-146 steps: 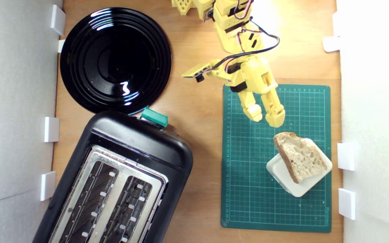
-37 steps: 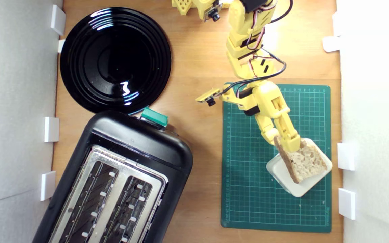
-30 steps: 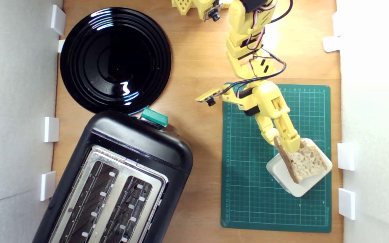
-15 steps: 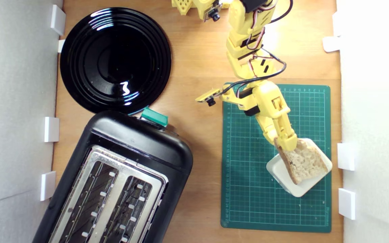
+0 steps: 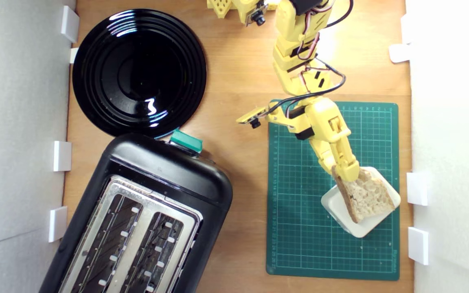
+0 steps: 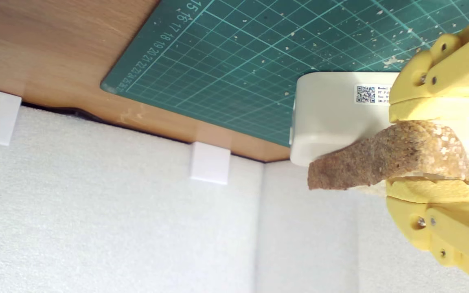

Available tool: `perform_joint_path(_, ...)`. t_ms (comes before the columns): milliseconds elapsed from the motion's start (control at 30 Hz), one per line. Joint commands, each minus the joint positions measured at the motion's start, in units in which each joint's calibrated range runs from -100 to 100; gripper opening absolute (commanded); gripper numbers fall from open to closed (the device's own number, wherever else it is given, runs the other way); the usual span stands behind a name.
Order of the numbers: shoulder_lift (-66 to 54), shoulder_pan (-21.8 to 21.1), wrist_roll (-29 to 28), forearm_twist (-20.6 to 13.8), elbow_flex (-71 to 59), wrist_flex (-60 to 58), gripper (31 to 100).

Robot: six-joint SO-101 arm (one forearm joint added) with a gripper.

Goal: Pick bread and place in toaster

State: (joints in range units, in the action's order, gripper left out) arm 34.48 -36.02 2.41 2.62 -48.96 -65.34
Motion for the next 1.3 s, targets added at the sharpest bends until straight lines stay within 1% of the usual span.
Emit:
perform_joint_path(0,-0.5,-0.1,-0.1,0.0,2.0,-1.6,65.4)
perform_joint_path(100,-0.5,-0.1,-0.1,0.0,1.8,-1.6,59.0)
perform_joint_path(167,-0.5,-0.1,-0.1,0.0,1.7,-1.6,56.7)
perform_joint_path(400,-0.9,-0.1,-0.2,0.0,1.5,-1.6,56.7)
perform_joint_path(500,-1.7,-0.1,-0.2,0.8,1.4,-1.6,56.7)
perform_joint_path(900,-11.8,0.6,0.3,1.1,0.7,-0.6,56.7)
perform_joint_path(1033,-17.8,1.3,2.4,1.0,0.8,8.7,56.7)
perform_joint_path(1067,-21.6,1.7,4.1,1.0,0.8,15.8,56.7)
perform_joint_path(1200,-30.2,3.9,6.9,0.6,1.0,31.2,56.1)
perform_joint_path(1267,-34.2,5.1,7.5,0.8,1.1,37.0,56.1)
